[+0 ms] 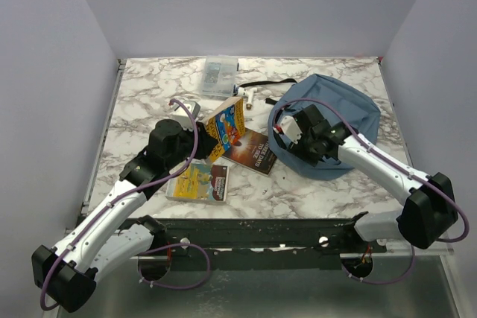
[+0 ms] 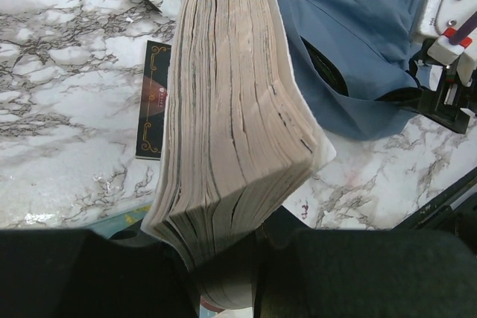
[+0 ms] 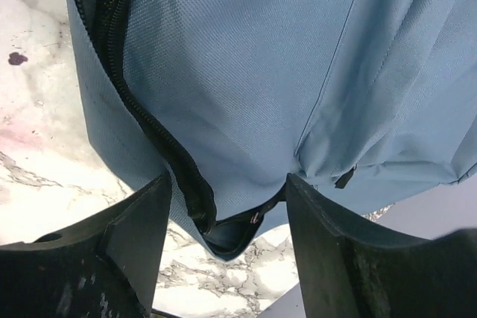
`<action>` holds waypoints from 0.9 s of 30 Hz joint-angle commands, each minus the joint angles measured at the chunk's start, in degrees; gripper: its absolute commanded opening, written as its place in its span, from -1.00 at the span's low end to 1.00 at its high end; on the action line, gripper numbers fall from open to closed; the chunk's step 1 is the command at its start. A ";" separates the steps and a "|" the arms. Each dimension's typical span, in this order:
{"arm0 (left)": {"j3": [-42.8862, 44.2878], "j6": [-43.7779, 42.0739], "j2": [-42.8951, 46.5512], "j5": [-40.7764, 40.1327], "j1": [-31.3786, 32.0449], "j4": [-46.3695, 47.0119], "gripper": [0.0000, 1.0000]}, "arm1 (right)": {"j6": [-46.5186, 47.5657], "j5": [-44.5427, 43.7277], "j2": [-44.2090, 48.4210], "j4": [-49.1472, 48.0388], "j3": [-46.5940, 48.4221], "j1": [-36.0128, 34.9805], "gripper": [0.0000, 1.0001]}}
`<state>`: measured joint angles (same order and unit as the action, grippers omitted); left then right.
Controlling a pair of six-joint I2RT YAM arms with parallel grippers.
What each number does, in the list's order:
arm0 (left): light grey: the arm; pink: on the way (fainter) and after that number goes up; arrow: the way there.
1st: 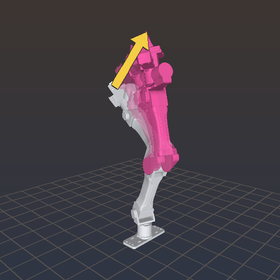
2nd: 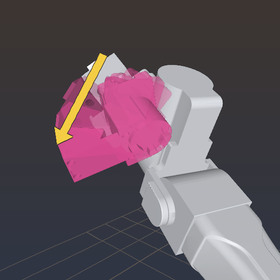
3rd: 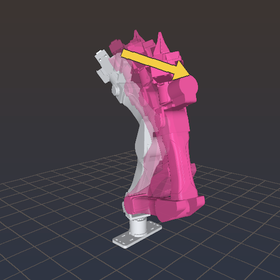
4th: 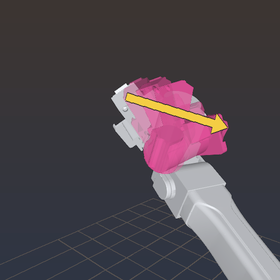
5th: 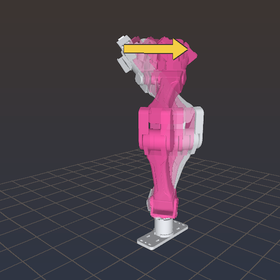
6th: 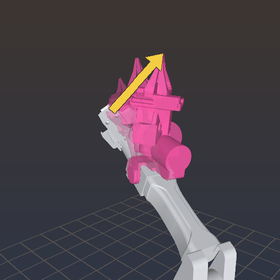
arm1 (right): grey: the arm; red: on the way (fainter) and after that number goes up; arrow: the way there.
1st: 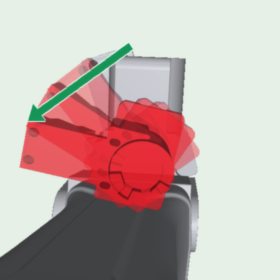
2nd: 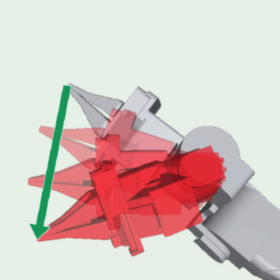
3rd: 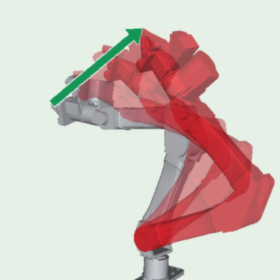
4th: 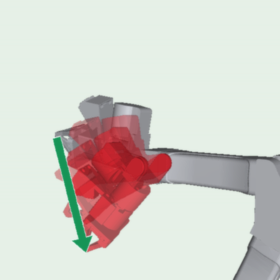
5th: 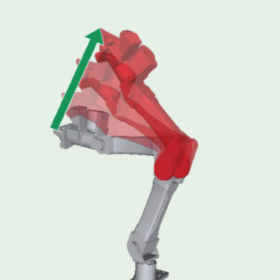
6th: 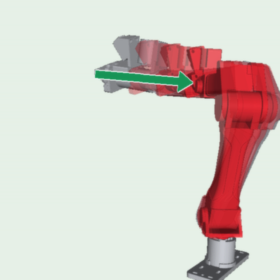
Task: Pack the student bag
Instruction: Place the book in the student bag.
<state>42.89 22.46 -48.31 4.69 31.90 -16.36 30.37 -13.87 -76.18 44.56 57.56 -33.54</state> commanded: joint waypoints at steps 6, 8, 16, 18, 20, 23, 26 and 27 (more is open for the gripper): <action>0.70 -0.64 -0.08 1.09 0.18 5.40 -1.00 | 1.84 -6.28 -2.52 -5.74 -1.81 -0.03 0.15; 0.66 -0.58 -0.19 1.24 0.18 5.45 -1.00 | 0.40 -7.82 -3.83 -7.87 -1.64 -0.03 -0.08; 1.49 1.20 -1.54 2.86 0.09 4.55 -1.00 | -12.94 -5.38 -6.50 -7.04 4.82 0.04 -0.99; 2.66 2.95 -2.79 5.62 -0.15 3.70 -1.00 | -17.83 -6.64 -5.20 -6.76 6.07 0.15 -0.99; 4.03 5.32 -4.60 9.05 -0.50 3.20 -1.00 | -22.15 -8.14 -2.89 -6.86 6.77 0.31 -0.99; 5.67 9.75 -7.86 14.39 -1.04 2.88 -1.00 | -26.36 -10.86 2.34 -8.05 6.54 0.65 -0.99; 6.51 16.26 -10.96 20.28 -1.23 3.65 -1.00 | -29.90 -16.15 6.67 -10.40 4.98 0.76 -0.99; 6.46 18.90 -11.77 21.97 -1.31 4.12 -1.00 | -32.95 -19.60 7.35 -11.00 4.73 0.84 -0.99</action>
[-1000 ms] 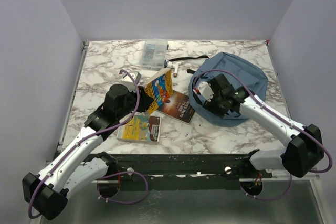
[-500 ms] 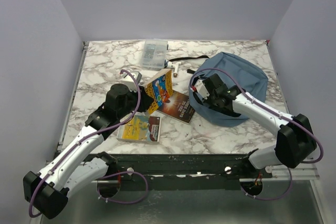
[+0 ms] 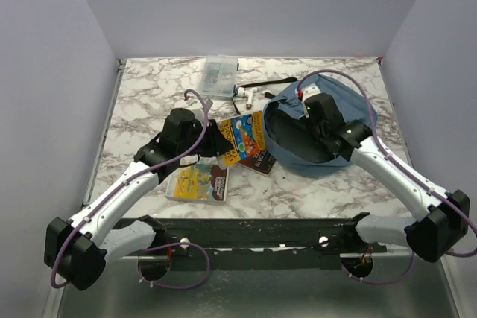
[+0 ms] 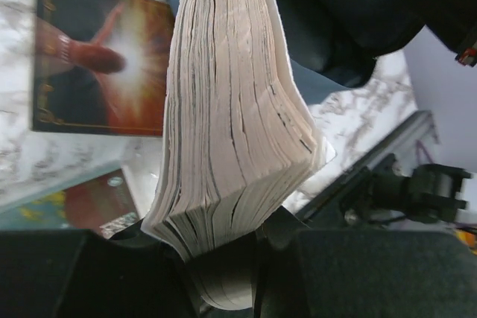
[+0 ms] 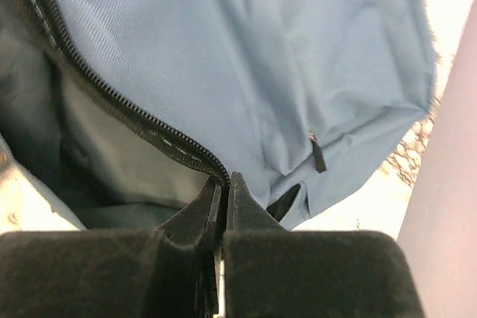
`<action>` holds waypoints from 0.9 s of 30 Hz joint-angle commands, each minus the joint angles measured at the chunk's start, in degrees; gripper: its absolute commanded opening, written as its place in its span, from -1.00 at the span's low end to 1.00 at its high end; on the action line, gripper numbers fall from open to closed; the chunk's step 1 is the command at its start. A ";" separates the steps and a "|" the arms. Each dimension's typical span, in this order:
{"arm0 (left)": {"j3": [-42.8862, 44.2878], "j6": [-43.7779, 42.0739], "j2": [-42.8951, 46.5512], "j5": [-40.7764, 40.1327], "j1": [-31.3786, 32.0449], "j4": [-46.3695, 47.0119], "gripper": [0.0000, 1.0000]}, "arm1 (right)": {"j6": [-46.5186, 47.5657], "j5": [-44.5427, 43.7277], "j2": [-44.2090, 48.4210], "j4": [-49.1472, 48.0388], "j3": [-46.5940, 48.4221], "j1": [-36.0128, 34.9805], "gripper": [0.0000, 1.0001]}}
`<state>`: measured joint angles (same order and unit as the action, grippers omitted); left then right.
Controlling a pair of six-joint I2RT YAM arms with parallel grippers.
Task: Pack the student bag
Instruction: Place the book in the student bag.
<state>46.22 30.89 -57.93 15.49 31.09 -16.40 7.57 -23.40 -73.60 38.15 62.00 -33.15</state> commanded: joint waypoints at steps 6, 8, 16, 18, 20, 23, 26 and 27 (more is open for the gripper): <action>0.09 28.82 -6.31 18.78 -0.51 10.17 -1.00 | -24.26 -19.73 1.95 1.75 8.29 1.00 -0.99; -2.54 36.12 -7.13 20.08 -0.12 15.67 -1.00 | -24.18 -18.87 3.24 -1.03 8.23 0.99 -0.99; -0.87 52.47 -14.15 12.67 4.70 25.02 -1.00 | -22.82 -16.62 7.72 -6.56 8.76 0.98 -0.99; 1.25 55.42 -17.09 11.04 6.57 27.38 -1.00 | -23.16 -15.17 9.00 -7.60 8.59 0.98 -0.99; 3.39 57.44 -20.07 9.06 8.66 29.66 -1.00 | -24.27 -14.51 9.23 -6.60 9.55 0.98 -0.99; 6.26 60.40 -23.98 6.95 10.94 30.38 -1.00 | -25.19 -13.83 10.07 -6.05 10.03 0.98 -0.99; 6.91 62.86 -25.11 3.29 12.35 30.91 -1.00 | -25.27 -13.48 10.56 -5.13 10.55 0.98 -0.99; 6.91 63.62 -25.03 2.25 12.59 30.91 -1.00 | -25.07 -13.30 10.82 -4.96 10.57 0.99 -0.99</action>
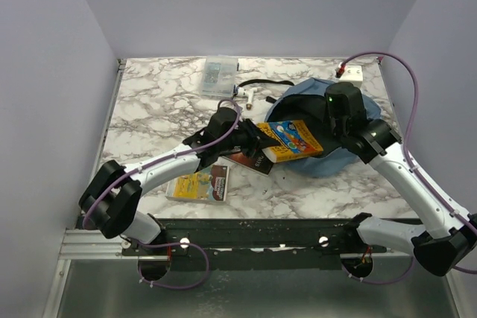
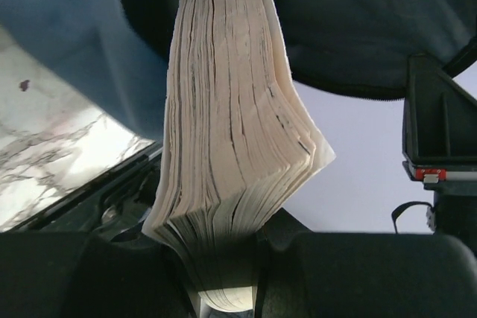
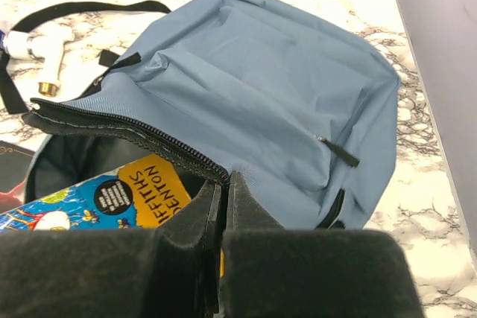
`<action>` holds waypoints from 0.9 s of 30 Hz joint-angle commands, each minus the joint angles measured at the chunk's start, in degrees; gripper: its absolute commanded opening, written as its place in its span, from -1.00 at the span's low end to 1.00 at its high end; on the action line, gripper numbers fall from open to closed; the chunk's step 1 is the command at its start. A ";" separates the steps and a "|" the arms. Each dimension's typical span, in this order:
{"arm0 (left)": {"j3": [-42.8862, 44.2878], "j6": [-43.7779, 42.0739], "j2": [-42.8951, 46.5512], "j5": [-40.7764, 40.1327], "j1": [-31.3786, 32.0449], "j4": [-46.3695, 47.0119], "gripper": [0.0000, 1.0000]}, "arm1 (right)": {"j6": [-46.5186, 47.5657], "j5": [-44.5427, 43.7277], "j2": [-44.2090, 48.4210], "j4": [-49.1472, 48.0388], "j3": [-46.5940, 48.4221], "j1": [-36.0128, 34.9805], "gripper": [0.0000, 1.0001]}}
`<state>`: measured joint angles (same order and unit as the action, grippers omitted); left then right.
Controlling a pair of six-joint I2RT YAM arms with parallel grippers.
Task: Pack the student bag
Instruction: Place the book in the student bag.
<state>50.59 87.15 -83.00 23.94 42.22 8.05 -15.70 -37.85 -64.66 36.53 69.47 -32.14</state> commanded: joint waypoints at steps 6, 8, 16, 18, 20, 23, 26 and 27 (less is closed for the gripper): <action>4.91 10.75 -2.68 -12.32 3.56 7.66 -1.00 | -2.02 2.71 4.29 -3.00 1.92 -0.01 -0.99; 6.96 13.85 -5.89 -12.43 4.74 8.09 -1.00 | -3.27 3.09 4.65 -3.00 1.68 -0.03 -0.99; 17.48 16.17 -20.57 -20.10 7.48 12.84 -1.00 | -6.28 7.54 6.29 -1.76 0.69 -0.03 -0.99; 22.36 14.57 -24.76 -23.32 8.58 12.87 -1.00 | -6.37 7.59 6.88 -1.14 0.60 -0.02 -0.99; 26.33 13.12 -28.97 -29.16 9.98 12.82 -1.00 | -6.40 7.89 7.35 -0.68 0.63 -0.03 -0.99; 34.45 10.81 -36.82 -33.53 11.03 12.95 -1.00 | -6.99 9.12 7.54 0.43 1.08 -0.03 -0.99; 42.86 8.50 -44.16 -36.00 11.56 13.02 -1.00 | -7.58 10.39 7.89 1.65 1.45 0.00 -0.99; 44.48 8.27 -46.10 -36.47 11.57 13.04 -1.00 | -7.68 10.35 7.97 1.97 1.43 -0.02 -0.99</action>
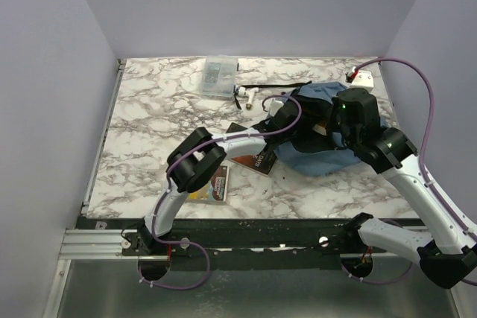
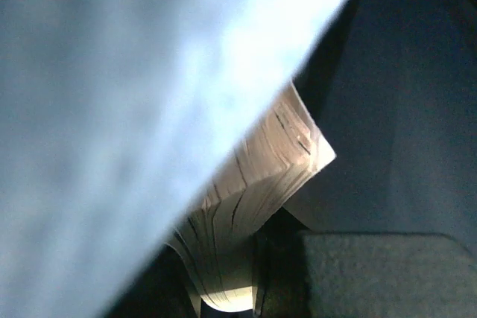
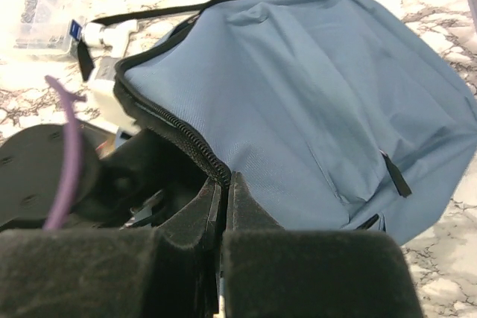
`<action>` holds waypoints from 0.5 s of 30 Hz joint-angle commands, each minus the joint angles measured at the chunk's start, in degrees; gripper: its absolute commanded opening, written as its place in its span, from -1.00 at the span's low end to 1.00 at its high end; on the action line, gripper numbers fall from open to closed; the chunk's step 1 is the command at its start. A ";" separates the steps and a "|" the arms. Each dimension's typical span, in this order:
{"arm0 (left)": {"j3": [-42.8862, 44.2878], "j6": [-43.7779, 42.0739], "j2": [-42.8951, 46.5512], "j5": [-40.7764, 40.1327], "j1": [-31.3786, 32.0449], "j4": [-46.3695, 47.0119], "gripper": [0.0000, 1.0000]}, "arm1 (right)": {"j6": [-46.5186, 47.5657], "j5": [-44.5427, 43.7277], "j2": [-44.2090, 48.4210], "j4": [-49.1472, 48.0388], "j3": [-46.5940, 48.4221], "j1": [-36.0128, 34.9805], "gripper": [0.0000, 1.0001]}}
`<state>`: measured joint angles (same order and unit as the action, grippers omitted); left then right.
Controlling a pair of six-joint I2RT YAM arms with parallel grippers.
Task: Pack the student bag
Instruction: Place the book in the student bag.
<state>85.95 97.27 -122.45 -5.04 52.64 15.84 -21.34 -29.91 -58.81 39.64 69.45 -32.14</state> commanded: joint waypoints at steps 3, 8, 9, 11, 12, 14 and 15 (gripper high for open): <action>12.20 -4.79 -9.92 -7.87 1.06 4.80 -0.97 | -1.09 1.38 2.20 -0.69 0.75 -0.02 -0.99; 9.08 -5.37 -8.92 -4.32 1.06 2.81 -0.11 | 1.34 -4.98 1.86 -1.02 -0.73 0.01 -0.99; 8.33 -7.12 -7.94 -3.52 1.06 1.97 0.00 | 1.71 -5.80 1.81 -1.22 -1.01 -0.03 -0.99; 7.99 -11.83 -5.39 -2.20 0.97 -0.97 0.19 | 2.19 -7.38 1.60 -1.47 -1.32 -0.03 -0.99; 8.01 -13.57 -4.31 -1.53 0.91 -2.45 0.29 | 2.61 -8.02 1.51 -1.65 -1.48 0.02 -0.99; 7.40 -16.18 -2.27 0.24 0.76 -3.57 0.37 | 3.17 -8.94 1.10 -1.93 -1.36 0.02 -0.99; 6.86 -16.63 -1.52 1.19 0.66 -3.62 0.36 | 3.28 -8.90 0.83 -1.94 -1.01 -0.03 -0.99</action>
<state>93.84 87.37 -131.52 -7.81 53.23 14.17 -19.59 -34.13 -58.46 41.39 67.83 -32.14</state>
